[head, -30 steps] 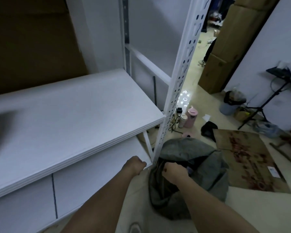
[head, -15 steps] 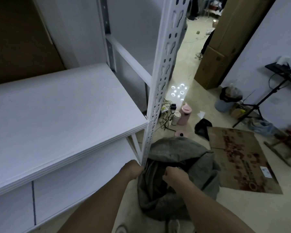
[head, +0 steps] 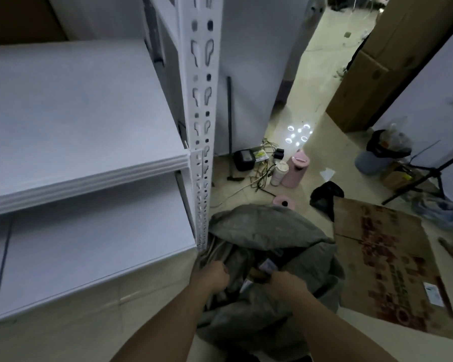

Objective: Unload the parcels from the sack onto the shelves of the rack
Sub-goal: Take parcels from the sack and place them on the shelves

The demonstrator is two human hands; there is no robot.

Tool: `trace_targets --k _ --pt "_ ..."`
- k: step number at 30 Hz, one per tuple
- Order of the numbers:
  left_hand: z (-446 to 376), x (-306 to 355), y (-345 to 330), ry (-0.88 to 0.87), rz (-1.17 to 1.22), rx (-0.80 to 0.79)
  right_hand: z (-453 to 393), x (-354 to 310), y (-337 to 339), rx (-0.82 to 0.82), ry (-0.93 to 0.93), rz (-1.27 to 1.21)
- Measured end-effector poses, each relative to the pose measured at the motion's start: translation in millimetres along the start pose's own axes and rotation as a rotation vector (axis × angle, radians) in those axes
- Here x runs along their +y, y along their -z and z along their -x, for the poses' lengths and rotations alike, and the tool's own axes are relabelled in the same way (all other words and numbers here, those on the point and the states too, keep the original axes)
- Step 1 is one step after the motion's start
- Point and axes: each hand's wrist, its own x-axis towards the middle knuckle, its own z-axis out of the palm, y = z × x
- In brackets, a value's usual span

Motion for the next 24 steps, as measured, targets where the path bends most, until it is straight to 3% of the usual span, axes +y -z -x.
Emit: trace_targets --k 14,21,24 --pt "-254.9 -94.2 -178.0 -0.081 -0.138 -0.135 -278.6 37.2 -160.9 0.180 0.093 0.248" --pt "-324.5 -121.0 -238.7 -0.139 -0.121 -0.207 -332.6 60.4 -191.7 0.214 0.114 0.177" --pt "-328.2 -122.3 -259.2 -0.148 -0.068 -0.291 -332.9 76.1 -194.3 0.114 0.023 0.141"
